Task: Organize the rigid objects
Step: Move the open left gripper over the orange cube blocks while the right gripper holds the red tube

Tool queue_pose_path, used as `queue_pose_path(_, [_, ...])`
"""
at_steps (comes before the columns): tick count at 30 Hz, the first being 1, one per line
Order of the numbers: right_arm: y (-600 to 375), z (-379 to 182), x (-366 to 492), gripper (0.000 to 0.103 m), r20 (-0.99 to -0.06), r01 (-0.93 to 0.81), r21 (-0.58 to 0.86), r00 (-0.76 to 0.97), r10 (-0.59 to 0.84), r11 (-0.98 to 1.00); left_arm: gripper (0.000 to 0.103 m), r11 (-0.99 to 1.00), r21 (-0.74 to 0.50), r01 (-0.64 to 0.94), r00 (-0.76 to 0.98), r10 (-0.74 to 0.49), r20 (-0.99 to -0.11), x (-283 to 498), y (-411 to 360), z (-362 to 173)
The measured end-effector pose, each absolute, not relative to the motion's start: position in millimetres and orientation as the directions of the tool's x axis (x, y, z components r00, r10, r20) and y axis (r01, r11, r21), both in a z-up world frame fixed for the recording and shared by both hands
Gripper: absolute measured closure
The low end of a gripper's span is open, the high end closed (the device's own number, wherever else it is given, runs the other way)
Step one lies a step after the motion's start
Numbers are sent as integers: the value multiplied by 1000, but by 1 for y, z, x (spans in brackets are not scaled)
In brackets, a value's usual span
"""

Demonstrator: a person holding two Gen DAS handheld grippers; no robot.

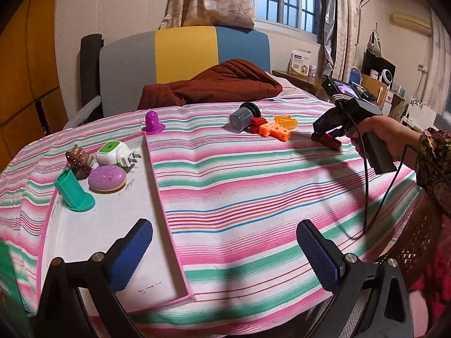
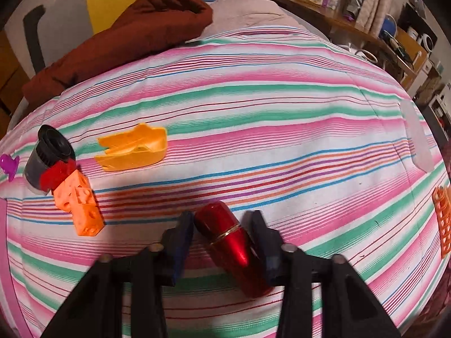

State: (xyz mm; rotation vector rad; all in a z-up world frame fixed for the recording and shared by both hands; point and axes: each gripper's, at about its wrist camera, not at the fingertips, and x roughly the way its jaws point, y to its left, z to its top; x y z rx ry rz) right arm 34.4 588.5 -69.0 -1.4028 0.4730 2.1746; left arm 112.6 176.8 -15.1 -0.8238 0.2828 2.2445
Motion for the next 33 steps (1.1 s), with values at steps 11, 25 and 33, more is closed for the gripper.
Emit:
queue_pose_path(11, [593,-66,51,70,-921,-623,115,-358,151,-774,0,-711,-62,-701,-499,550,-669,82,250,-8])
queue_pose_path(25, [610,-65,66,70,-912,-684,250,-405,71,-685,0,-759,-63,-648,-452,451,-769,11,402,-35])
queue_pose_path(33, [617,-68,60,70,-906,-693,292,-421,42,-659,0,-816,-61,-575,-455,381,-805,-34,441,-56])
